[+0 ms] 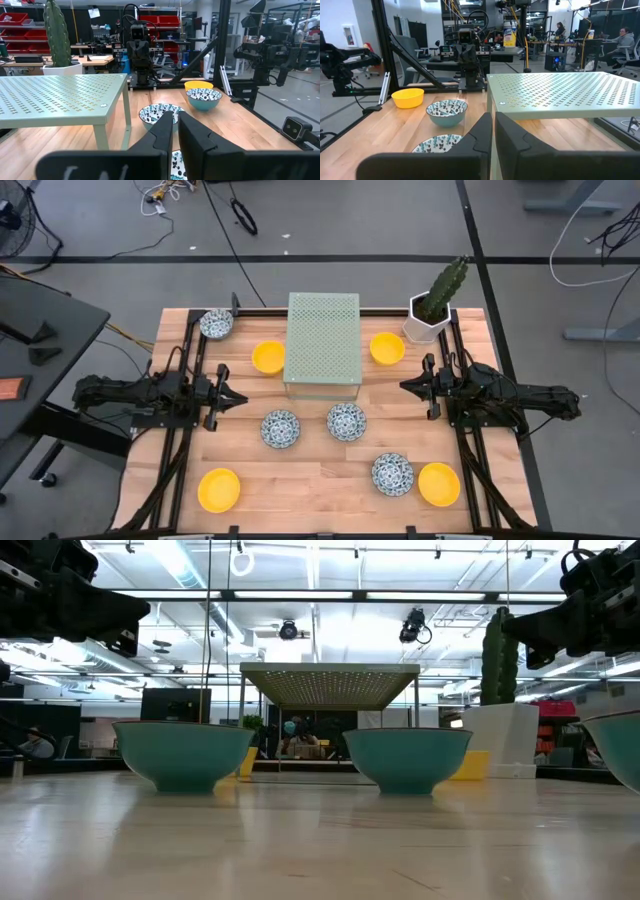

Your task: Pick & Place Mini bowls

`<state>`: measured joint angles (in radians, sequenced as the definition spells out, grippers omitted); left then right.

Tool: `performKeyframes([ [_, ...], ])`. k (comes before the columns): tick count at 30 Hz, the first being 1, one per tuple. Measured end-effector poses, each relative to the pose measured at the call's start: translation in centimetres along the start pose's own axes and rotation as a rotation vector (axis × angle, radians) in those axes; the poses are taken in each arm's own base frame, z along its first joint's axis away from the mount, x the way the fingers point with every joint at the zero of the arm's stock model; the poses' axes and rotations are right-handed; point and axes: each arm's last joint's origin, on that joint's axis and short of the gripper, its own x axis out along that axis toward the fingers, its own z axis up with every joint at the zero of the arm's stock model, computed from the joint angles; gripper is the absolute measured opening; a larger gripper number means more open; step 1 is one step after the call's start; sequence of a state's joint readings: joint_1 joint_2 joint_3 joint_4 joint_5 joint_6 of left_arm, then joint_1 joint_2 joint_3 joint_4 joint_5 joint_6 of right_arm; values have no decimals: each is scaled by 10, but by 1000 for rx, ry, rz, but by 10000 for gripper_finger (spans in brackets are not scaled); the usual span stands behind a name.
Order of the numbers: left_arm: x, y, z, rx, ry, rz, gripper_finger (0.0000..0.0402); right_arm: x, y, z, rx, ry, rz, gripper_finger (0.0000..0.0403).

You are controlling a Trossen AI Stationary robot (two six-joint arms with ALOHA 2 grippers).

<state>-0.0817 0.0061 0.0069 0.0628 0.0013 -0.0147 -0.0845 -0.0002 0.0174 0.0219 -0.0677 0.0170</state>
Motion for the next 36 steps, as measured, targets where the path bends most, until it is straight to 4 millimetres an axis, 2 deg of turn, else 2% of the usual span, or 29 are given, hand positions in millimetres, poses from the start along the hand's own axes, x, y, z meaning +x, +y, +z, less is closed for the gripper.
performKeyframes([
  [28, 0, 0, 0, 0, 0, 0, 34, 0, 0, 0, 0, -2, 1, 25],
  [36, 0, 0, 0, 0, 0, 0, 34, 0, 0, 8, 19, -80, 3, 25],
])
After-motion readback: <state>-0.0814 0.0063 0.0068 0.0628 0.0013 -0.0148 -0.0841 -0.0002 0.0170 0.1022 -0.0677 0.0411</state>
